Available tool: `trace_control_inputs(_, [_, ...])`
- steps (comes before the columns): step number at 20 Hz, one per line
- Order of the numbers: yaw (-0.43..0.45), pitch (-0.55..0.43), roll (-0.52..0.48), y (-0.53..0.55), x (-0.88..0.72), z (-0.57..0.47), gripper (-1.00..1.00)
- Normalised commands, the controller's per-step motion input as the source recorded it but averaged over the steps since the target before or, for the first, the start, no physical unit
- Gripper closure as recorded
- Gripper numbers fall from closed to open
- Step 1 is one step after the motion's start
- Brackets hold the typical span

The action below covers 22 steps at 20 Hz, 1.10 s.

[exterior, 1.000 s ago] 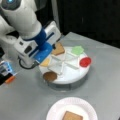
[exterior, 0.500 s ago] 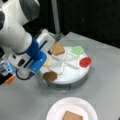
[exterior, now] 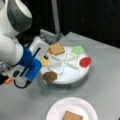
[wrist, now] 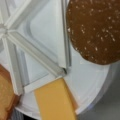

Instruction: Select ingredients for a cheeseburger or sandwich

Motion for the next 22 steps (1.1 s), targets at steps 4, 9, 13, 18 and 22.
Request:
trace_control_inputs(4, [0.208, 0.049, 0.484, -0.41, 0.29, -0.15, -1.00])
trace_control_inputs(9, [0.193, -0.007, 0.477, -0.37, 0.31, -0.23, -1.00])
trace_control_inputs(13, [0.190, -0.017, 0.465, -0.31, 0.34, -0.15, -1.00])
trace_control_inputs(18, [0.169, -0.036, 0.465, -0.29, 0.35, -0.14, -1.00])
trace_control_inputs(22, [0.160, -0.038, 0.490, -0.30, 0.29, -0.13, -1.00])
